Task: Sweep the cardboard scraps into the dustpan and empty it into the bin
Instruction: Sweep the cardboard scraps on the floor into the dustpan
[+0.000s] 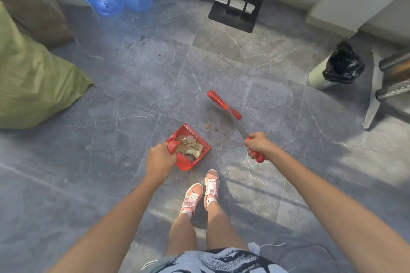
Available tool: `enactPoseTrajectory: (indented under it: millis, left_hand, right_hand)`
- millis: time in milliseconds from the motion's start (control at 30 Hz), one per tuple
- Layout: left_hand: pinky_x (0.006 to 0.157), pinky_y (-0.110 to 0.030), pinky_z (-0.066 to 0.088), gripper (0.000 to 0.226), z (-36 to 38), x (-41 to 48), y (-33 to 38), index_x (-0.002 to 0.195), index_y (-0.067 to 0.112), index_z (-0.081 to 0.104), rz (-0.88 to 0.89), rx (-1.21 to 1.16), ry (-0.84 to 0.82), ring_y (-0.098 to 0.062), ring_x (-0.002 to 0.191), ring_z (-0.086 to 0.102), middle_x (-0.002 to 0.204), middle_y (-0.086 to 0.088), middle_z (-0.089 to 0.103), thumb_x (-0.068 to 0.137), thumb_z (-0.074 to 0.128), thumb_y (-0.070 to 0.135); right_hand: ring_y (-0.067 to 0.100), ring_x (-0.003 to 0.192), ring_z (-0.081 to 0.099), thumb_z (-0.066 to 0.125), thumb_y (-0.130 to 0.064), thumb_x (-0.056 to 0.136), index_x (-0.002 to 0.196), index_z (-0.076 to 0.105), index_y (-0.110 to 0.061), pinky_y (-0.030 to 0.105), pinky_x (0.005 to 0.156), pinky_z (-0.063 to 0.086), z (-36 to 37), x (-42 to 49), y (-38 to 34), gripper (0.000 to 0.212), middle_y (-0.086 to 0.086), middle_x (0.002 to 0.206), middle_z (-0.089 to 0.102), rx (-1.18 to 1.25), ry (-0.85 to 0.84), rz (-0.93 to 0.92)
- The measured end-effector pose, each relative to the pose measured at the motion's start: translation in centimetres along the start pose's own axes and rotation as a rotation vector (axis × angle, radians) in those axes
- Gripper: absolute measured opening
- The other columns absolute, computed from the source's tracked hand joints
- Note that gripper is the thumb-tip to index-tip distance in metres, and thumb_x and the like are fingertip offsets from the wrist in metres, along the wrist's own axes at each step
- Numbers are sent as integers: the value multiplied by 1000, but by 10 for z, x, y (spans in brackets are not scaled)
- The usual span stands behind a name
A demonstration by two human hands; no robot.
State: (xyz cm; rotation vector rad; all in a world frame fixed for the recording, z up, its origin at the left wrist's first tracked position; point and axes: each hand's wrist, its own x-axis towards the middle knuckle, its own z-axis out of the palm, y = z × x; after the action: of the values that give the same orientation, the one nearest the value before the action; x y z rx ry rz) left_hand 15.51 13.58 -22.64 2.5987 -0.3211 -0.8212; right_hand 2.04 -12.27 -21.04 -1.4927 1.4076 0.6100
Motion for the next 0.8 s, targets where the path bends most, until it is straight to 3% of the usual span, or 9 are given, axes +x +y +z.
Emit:
enactPoseTrajectory:
  millis: [133, 233, 400, 467, 533, 567, 633, 733, 800]
  left_hand:
    - [63, -38, 47, 32, 6, 0, -5, 72, 6, 67, -39, 45, 6, -39, 76, 64, 73, -20, 68, 86, 59, 34]
    - [60, -36, 43, 37, 10, -3, -11, 71, 6, 68, -55, 77, 7, -41, 75, 64, 72, -21, 68, 88, 58, 37]
    - [61, -35, 45, 38, 15, -3, 3, 73, 6, 69, -75, 93, -4, -40, 74, 63, 71, -20, 67, 89, 56, 38]
    - [60, -35, 44, 37, 17, -6, 6, 72, 7, 68, -86, 85, -10, -39, 74, 63, 71, -19, 67, 89, 57, 38]
    - [58, -33, 43, 37, 22, -10, 5, 72, 8, 68, -87, 88, -10, -39, 73, 63, 71, -18, 67, 88, 56, 39]
    - [58, -33, 43, 38, 24, -12, 3, 72, 8, 68, -83, 87, -9, -39, 72, 63, 70, -18, 67, 88, 55, 40]
    - [57, -34, 42, 39, 27, -14, 2, 71, 9, 68, -78, 84, -8, -39, 72, 63, 70, -18, 66, 89, 54, 42]
    - [57, -31, 37, 40, 27, -18, 0, 72, 9, 68, -59, 96, 2, -39, 73, 63, 71, -17, 67, 89, 52, 42]
    - [57, -31, 38, 39, 27, -22, -3, 72, 10, 68, -55, 93, 8, -38, 71, 62, 70, -16, 66, 89, 53, 41]
  right_hand:
    - [15, 33, 35, 35, 2, 92, 105, 52, -1, 12, 31, 28, 2, 19, -2, 22, 11, 53, 40, -150, -51, -21]
    - [17, 29, 41, 40, 0, 90, 92, 47, -1, 18, 29, 33, 12, 25, 8, 7, 13, 52, 45, -278, -86, -44]
    - [28, 58, 58, 49, -11, 91, 92, 44, -8, 29, 42, 44, 42, 2, 43, 6, 14, 83, 56, -448, -90, -106]
    - [32, 74, 64, 49, -14, 91, 94, 43, -11, 37, 58, 51, 52, -10, 50, 7, 13, 90, 56, -485, -133, -106]
    - [28, 76, 60, 47, -12, 92, 96, 42, -11, 37, 71, 54, 59, -25, 52, 6, 14, 95, 56, -510, -185, -98]
    - [25, 72, 57, 46, -12, 92, 98, 43, -10, 34, 69, 54, 64, -31, 54, 8, 16, 99, 57, -505, -206, -96]
    - [21, 53, 54, 45, -11, 92, 113, 46, -4, 28, 49, 53, 75, -44, 59, 23, 19, 98, 61, -440, -244, -81]
    - [16, 41, 49, 41, -16, 95, 122, 45, 4, 27, 43, 49, 86, -66, 62, 33, 8, 67, 53, -318, -298, -65]
    - [16, 41, 49, 38, -22, 97, 123, 44, 2, 23, 36, 45, 90, -80, 66, 36, 7, 62, 51, -278, -328, -47]
